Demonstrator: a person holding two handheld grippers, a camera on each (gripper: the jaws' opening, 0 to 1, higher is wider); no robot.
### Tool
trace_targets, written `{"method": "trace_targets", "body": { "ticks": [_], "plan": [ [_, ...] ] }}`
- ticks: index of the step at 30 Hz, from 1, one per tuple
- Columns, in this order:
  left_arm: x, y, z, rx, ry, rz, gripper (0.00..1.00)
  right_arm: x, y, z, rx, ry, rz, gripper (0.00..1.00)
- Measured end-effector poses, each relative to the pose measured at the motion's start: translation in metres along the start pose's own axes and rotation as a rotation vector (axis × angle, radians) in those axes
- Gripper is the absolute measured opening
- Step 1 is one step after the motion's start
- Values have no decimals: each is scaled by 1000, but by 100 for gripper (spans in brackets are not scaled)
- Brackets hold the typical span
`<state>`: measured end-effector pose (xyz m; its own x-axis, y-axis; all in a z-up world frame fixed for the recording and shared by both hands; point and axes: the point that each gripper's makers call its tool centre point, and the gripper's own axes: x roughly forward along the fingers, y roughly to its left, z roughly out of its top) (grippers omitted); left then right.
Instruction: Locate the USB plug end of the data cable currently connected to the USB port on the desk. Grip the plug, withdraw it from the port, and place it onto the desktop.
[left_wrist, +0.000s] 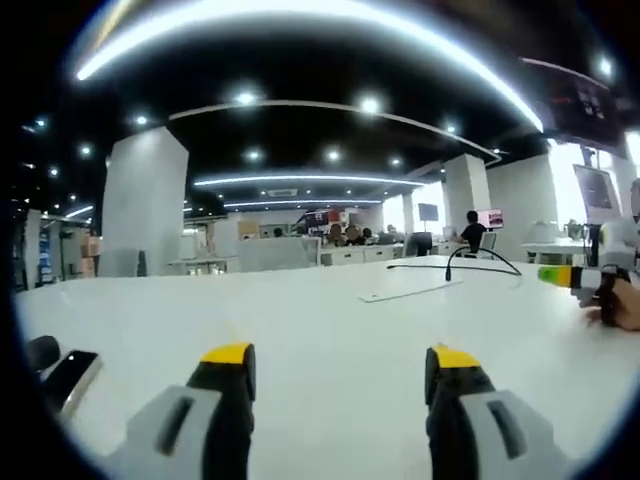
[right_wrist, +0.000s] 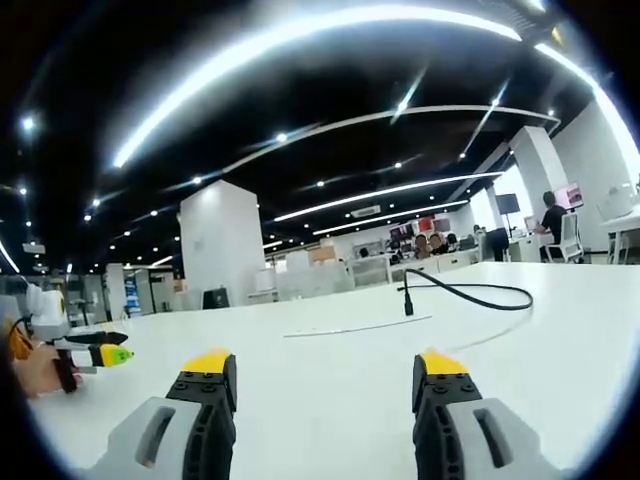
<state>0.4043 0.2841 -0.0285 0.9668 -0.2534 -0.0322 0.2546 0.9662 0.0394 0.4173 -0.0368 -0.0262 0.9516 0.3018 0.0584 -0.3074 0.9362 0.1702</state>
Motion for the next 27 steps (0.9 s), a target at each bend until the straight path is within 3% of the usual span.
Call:
{"method": "trace_targets", "body": {
  "ticks": [7,12,16,19,27],
  "plan": [
    [2,1,0,-12,-16,-5,70,3,0,-3,-10,11,9,72],
    [4,-1,-3,-36,-12,-23,70,2,-3,-9,42,31,11,72],
    [5,3,0,-91,-42,-30,70,5,-4,-8,81,27,28,72],
    [9,6,-3,-103,-38,-23,70,11,0,-10,60,42,48,74],
    [16,-7,-5,-30,-42,-73,69,25,-2,-16,14,73,48,75]
  ]
}}
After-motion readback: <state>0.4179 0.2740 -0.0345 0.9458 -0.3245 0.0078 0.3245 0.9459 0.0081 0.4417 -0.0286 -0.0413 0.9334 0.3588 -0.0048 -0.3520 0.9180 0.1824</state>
